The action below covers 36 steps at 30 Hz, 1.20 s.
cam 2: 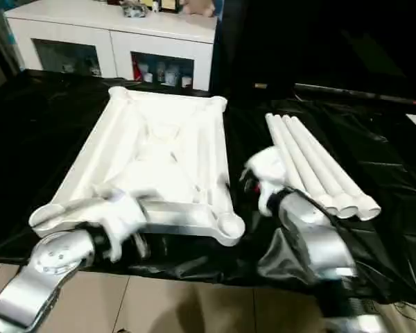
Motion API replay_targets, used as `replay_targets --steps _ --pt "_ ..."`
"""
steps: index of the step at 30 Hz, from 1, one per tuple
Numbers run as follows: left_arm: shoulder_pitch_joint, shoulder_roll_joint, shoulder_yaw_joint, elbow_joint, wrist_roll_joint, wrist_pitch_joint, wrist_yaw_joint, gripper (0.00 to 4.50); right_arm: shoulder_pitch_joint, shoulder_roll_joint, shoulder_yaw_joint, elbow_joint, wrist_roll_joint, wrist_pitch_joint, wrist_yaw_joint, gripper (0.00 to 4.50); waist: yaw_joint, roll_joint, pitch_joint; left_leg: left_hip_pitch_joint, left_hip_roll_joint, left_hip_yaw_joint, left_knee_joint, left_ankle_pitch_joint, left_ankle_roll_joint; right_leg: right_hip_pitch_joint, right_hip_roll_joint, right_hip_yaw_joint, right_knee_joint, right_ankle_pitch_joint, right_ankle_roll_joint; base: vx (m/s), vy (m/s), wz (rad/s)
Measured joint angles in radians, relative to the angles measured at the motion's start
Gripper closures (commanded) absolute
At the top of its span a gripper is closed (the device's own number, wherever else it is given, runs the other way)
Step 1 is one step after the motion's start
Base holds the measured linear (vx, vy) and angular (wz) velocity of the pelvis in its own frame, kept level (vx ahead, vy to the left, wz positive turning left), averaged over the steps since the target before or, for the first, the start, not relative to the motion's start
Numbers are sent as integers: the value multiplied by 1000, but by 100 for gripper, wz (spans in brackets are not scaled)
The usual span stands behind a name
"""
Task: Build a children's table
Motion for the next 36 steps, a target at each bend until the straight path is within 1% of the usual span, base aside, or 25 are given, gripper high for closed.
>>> replay_targets --steps 2,4,5,6,7,10,11,12,15,17,20,21,22,23,25,28,30,31,33,36 --pt "-58 2 -21 69 30 -22 -41 38 11 -53 34 -50 7 22 83 20 0 3 2 1 -4 1 0 0 0 -1 -6 -1 0 0 1 0 0 0" --pt "-96 0 -26 116 39 -33 -59 41 29 -82 52 -91 16 44 136 20 -1 4 2 2 -5 3 -1 0 0 -1 -8 0 0 1 0 0 0 0" --pt "-114 -3 -26 144 40 -36 -69 69 37 -103 65 -112 28 61 164 20 -1 5 2 3 -5 4 -1 0 0 -1 -8 0 0 1 0 0 0 0" --pt "-131 -6 -27 167 38 -39 -77 81 43 -121 74 -130 37 74 187 20 -1 6 2 3 -5 5 -1 0 1 -1 -9 0 0 3 0 0 0 0" --pt "-154 -8 -30 195 35 -41 -89 81 47 -143 83 -149 45 88 212 20 -1 6 2 3 -5 6 -1 0 1 -1 -9 0 0 7 1 0 0 0" --pt "-212 -7 -33 255 20 -48 -128 100 54 -191 89 -201 55 117 266 20 2 6 2 8 -5 9 -1 0 1 0 -10 3 0 25 5 0 0 0" --pt "-226 -7 -33 272 16 -51 -147 124 58 -199 89 -209 55 122 277 20 2 7 2 9 -5 9 -1 0 1 0 -10 3 2 25 6 0 0 0" --pt "-233 -8 -34 285 11 -51 -166 129 62 -203 89 -214 55 130 284 20 2 8 1 10 -4 9 -2 0 1 -1 -10 2 4 25 6 0 0 0" --pt "-245 -7 -43 329 -4 -36 -234 154 75 -222 89 -218 55 148 297 20 2 16 1 12 -4 9 -2 0 1 -3 -10 2 11 27 5 0 0 0" --pt "-252 -7 -48 338 -14 -27 -260 174 76 -229 89 -219 55 156 298 20 2 17 0 11 -3 9 -5 0 0 -6 -10 2 13 31 5 25 -16 0" --pt "-262 -7 -52 347 -17 -18 -282 185 78 -235 89 -235 55 163 297 20 3 22 -2 8 0 9 -7 0 0 -10 -7 2 13 31 0 34 -17 -1" --pt "-263 -7 -52 347 -17 -15 -284 198 82 -236 89 -246 55 166 297 20 3 24 -3 6 0 10 -8 0 0 -13 -6 1 14 29 0 51 -20 -2" --pt "-265 -7 -52 347 -17 -15 -284 198 83 -236 89 -248 55 169 297 20 3 24 -3 4 0 11 -9 0 0 -15 -6 1 14 29 -1 0 0 0" --pt "-268 -8 -52 352 -17 -15 -281 219 83 -236 89 -248 55 172 297 20 3 24 -3 0 1 11 -9 0 0 -18 -6 0 13 29 -1 0 0 0" --pt "-271 -15 -48 364 -15 -15 -271 229 83 -235 89 -248 55 174 297 20 5 24 -3 -3 1 11 -8 0 1 -19 -6 0 13 29 -1 0 0 0" --pt "-273 -20 -43 369 -13 -8 -262 261 83 -234 89 -249 55 177 297 20 8 24 -3 -2 1 11 -7 -1 1 -19 -7 0 13 29 -2 0 0 0" --pt "-274 -19 -43 369 -12 -7 -265 275 83 -233 89 -249 55 180 297 20 11 24 -3 -1 1 12 -7 0 1 -18 -7 0 13 29 -2 0 0 0" --pt "-274 -17 -44 369 -11 -7 -266 275 82 -233 89 -249 55 181 297 20 12 23 -3 -1 1 12 -7 0 1 -18 -7 0 13 29 -2 0 0 0" --pt "-274 -6 -44 369 -6 -7 -267 312 82 -232 89 -250 55 181 297 20 13 23 -3 -1 2 12 -7 0 1 -18 -7 0 13 30 -1 0 0 0" --pt "-271 11 -48 368 8 -4 -279 320 82 -232 90 -250 55 184 299 20 14 23 -3 -1 2 13 -7 0 1 -18 -7 0 13 30 0 0 0 0"
